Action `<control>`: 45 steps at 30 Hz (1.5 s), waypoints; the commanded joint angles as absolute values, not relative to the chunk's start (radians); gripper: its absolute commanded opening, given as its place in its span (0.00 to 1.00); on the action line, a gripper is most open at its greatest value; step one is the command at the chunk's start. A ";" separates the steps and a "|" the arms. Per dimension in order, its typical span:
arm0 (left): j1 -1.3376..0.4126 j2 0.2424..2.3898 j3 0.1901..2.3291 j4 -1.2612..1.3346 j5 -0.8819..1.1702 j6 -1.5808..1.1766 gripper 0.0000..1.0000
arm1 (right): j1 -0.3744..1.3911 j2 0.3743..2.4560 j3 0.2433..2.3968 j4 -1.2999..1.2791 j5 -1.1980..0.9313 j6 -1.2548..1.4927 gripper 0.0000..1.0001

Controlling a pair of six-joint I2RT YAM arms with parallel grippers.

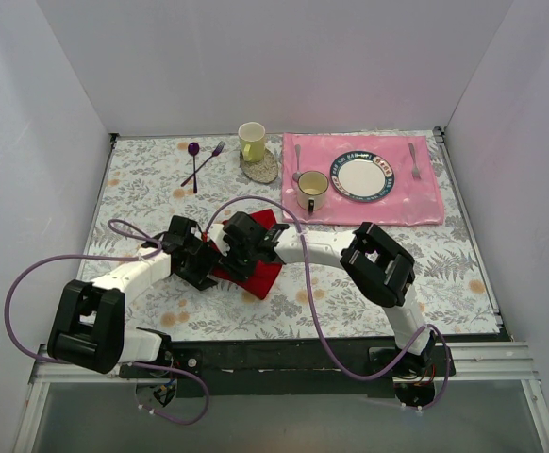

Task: Fold the napkin, place the utensils inside, and roll it up
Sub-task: Roll the napkin with the utensil

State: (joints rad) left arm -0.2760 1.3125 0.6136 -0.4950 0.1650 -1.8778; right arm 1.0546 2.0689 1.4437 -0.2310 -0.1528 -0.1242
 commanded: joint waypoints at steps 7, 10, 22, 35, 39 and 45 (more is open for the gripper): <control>-0.282 1.267 0.606 -0.489 0.207 -1.862 0.58 | 1.042 2.069 1.439 -0.252 -0.147 -0.043 0.33; -0.282 1.247 0.618 -0.511 0.164 -1.838 0.60 | 1.026 2.066 1.404 -0.218 -0.181 -0.026 0.27; -0.270 1.111 0.756 -0.647 -0.004 -1.715 0.72 | 0.917 2.052 1.136 0.078 -0.406 0.089 0.01; -0.271 1.173 0.600 -0.272 0.390 -1.654 0.15 | 0.810 2.187 1.055 0.311 -0.681 0.221 0.01; -0.271 1.215 0.583 -0.219 0.402 -1.663 0.09 | 0.793 2.204 1.054 0.319 -0.706 0.227 0.01; -0.270 1.270 0.538 -0.130 0.402 -1.683 0.05 | 0.788 2.206 1.061 0.292 -0.709 0.212 0.01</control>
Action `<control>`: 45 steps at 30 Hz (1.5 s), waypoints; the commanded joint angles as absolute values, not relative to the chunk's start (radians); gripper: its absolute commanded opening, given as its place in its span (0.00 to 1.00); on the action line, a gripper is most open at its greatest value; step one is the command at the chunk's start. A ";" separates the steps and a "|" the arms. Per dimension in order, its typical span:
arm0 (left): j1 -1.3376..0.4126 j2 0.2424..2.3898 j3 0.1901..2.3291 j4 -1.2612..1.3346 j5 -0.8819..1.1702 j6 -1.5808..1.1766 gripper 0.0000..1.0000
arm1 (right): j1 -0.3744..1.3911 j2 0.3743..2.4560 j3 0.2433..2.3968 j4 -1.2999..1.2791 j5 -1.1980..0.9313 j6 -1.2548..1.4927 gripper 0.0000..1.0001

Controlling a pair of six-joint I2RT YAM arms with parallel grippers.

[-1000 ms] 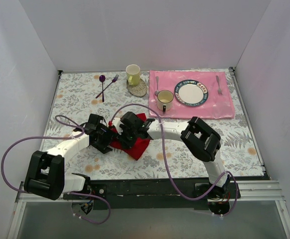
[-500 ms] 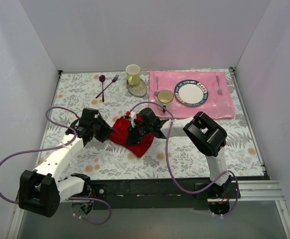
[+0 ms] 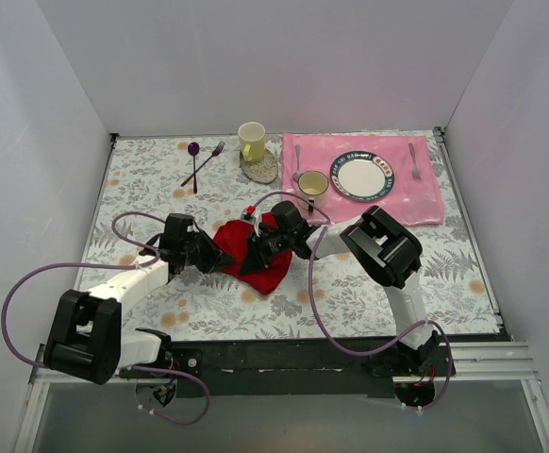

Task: Fold the napkin, place the utensils inside, and roll it up
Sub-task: Roll the napkin with the utensil

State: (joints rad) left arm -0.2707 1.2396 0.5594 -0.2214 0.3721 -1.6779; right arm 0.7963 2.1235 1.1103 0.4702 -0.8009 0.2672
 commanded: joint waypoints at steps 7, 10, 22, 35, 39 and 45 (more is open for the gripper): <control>-0.270 1.365 0.531 -0.084 0.353 -1.669 0.02 | 0.788 2.192 1.061 0.265 -0.701 0.199 0.01; -0.271 1.417 0.525 -0.086 0.330 -1.657 0.00 | 0.790 2.175 1.081 0.206 -0.671 0.175 0.01; -0.276 1.534 0.514 -0.181 0.324 -1.626 0.00 | 0.848 2.016 1.319 -0.242 -0.350 0.023 0.52; -0.278 1.537 0.535 -0.195 0.362 -1.611 0.00 | 1.080 1.881 1.342 -0.316 0.181 -0.106 0.78; -0.278 1.540 0.535 -0.198 0.364 -1.606 0.00 | 1.127 1.868 1.351 -0.314 0.253 -0.135 0.79; -0.278 1.551 0.551 -0.206 0.371 -1.601 0.00 | 1.146 1.888 1.330 -0.278 0.190 -0.156 0.78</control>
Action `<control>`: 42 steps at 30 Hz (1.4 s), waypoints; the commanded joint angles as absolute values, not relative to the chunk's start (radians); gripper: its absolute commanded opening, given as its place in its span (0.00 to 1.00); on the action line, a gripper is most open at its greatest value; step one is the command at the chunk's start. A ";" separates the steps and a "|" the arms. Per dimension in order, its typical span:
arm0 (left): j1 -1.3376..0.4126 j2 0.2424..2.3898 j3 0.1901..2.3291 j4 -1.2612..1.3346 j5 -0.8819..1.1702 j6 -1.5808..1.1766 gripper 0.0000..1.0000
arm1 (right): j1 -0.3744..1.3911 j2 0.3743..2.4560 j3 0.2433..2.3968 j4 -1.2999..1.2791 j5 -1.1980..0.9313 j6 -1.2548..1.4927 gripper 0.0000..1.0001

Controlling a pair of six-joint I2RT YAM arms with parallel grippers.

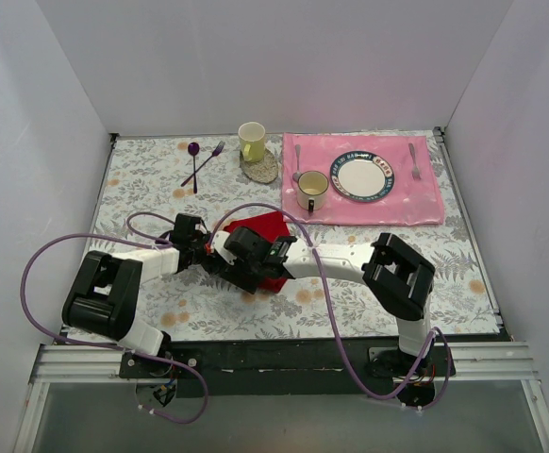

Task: Fold the napkin, place the utensils inside, and roll it up
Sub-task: Roll the napkin with the utensil

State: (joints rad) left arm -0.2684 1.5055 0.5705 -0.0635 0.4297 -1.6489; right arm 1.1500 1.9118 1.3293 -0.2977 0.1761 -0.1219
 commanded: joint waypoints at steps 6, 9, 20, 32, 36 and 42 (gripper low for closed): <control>-0.276 1.552 0.561 -0.219 0.380 -1.597 0.00 | 1.146 1.931 1.281 -0.215 0.160 -0.161 0.71; -0.278 1.551 0.569 -0.232 0.379 -1.595 0.00 | 1.144 1.940 1.258 -0.193 0.155 -0.150 0.69; -0.278 1.490 0.561 -0.235 0.379 -1.614 0.00 | 1.082 1.942 1.020 -0.009 0.101 0.035 0.47; -0.276 1.237 0.705 -0.400 0.186 -1.583 0.30 | 0.959 1.970 0.770 0.314 -0.259 0.135 0.10; -0.275 1.180 0.778 -0.503 0.109 -1.560 0.53 | 0.916 2.012 0.788 0.348 -0.420 0.150 0.07; -0.273 1.146 0.687 -0.505 0.204 -1.591 0.59 | 0.833 2.138 0.847 0.425 -0.754 0.262 0.05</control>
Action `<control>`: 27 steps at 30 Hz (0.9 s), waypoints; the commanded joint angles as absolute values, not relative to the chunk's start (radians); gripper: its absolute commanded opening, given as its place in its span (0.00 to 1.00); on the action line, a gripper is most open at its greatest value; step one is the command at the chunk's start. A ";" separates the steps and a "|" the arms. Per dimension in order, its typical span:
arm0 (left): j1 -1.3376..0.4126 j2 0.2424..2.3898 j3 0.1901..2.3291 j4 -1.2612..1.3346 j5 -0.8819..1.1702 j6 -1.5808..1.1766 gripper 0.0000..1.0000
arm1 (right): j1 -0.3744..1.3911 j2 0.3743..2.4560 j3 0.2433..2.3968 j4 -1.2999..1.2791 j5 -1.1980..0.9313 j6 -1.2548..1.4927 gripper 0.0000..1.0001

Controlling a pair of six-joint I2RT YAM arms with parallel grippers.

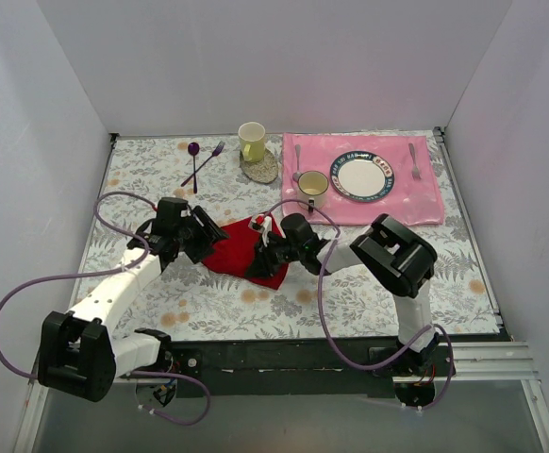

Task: Fold the napkin, place the utensils inside, and roll it up
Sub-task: Roll the napkin with the utensil

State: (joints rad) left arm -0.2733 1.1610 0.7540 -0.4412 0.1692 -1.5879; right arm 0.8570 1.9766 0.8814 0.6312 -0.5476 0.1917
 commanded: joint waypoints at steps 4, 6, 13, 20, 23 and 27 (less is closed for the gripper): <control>-0.278 1.123 0.605 -0.401 0.303 -1.576 0.56 | 0.804 2.187 0.850 0.494 -0.836 0.340 0.05; -0.282 1.120 0.600 -0.364 0.321 -1.553 0.55 | 0.795 2.213 0.850 0.529 -0.883 0.391 0.05; -0.308 1.169 0.624 -0.364 0.291 -1.447 0.48 | 0.772 2.240 0.879 0.516 -0.899 0.411 0.05; -0.313 1.206 0.620 -0.344 0.285 -1.537 0.44 | 0.767 2.226 0.917 0.414 -0.845 0.351 0.06; -0.313 1.244 0.604 -0.280 0.305 -1.549 0.37 | 0.769 2.221 0.923 0.379 -0.822 0.322 0.07; -0.316 1.278 0.591 -0.215 0.313 -1.560 0.29 | 0.769 2.218 0.934 0.339 -0.793 0.298 0.07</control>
